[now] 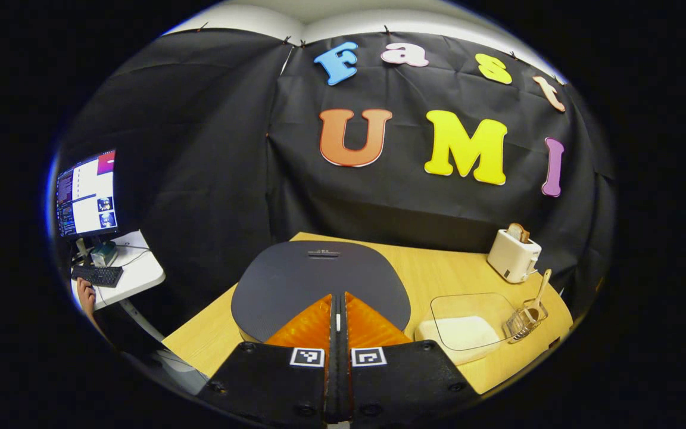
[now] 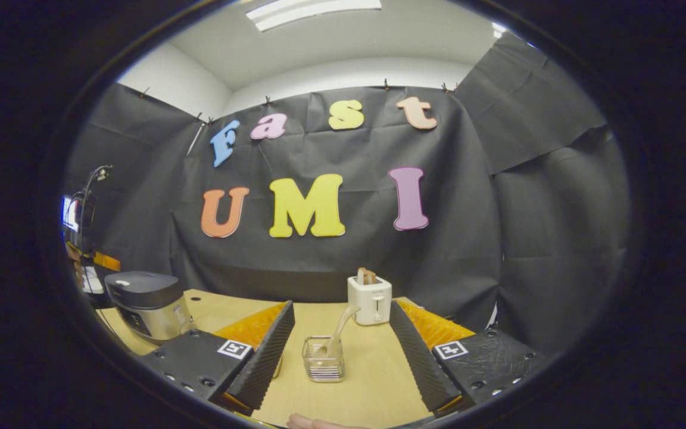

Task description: Close the left gripper, press the button to open the rice cooker; take a wooden spoon from the chopstick holder with the right hand, scoop a spoonful of rice and pour it into the rice cooker, then put the wooden spoon back into the chopstick holder.

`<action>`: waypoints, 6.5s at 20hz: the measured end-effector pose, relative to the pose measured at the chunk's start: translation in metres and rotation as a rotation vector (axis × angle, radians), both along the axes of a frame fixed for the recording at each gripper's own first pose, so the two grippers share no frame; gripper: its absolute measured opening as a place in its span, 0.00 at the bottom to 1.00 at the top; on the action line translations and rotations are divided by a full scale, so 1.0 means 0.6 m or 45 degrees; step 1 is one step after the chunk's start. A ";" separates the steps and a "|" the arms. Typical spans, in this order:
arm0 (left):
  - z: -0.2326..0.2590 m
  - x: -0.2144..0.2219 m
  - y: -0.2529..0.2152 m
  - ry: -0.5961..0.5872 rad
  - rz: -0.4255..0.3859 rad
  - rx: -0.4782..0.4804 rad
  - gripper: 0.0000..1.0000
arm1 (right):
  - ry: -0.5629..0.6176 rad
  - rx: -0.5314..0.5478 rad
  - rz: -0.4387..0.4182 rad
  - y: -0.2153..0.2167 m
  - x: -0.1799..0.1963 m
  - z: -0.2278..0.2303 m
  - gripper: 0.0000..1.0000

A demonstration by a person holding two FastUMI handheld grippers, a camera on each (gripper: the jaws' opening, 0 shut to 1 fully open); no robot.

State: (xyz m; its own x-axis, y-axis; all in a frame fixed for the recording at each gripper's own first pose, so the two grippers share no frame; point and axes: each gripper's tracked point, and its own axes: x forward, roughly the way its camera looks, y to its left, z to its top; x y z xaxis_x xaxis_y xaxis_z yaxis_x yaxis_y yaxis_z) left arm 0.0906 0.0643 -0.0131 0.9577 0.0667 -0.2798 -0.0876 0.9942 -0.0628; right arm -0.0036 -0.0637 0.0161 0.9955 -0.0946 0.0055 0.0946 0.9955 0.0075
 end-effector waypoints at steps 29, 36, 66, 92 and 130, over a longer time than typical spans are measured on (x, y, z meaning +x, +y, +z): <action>-0.042 0.006 0.018 0.010 -0.030 0.033 0.03 | 0.036 -0.103 0.055 0.042 0.002 -0.019 0.96; 0.038 0.004 -0.017 -0.274 -0.019 0.127 0.56 | 0.053 -0.122 0.033 0.029 0.019 -0.035 0.96; 0.004 -0.097 -0.080 -0.399 -0.095 0.135 0.98 | 0.719 0.192 0.156 -0.012 0.427 -0.290 0.91; 0.034 -0.118 -0.082 -0.464 -0.125 0.183 0.98 | 0.759 0.235 0.172 0.036 0.395 -0.285 0.13; 0.016 -0.116 -0.017 -0.387 -0.099 0.088 0.98 | 0.338 -0.101 0.438 0.336 0.298 -0.039 0.13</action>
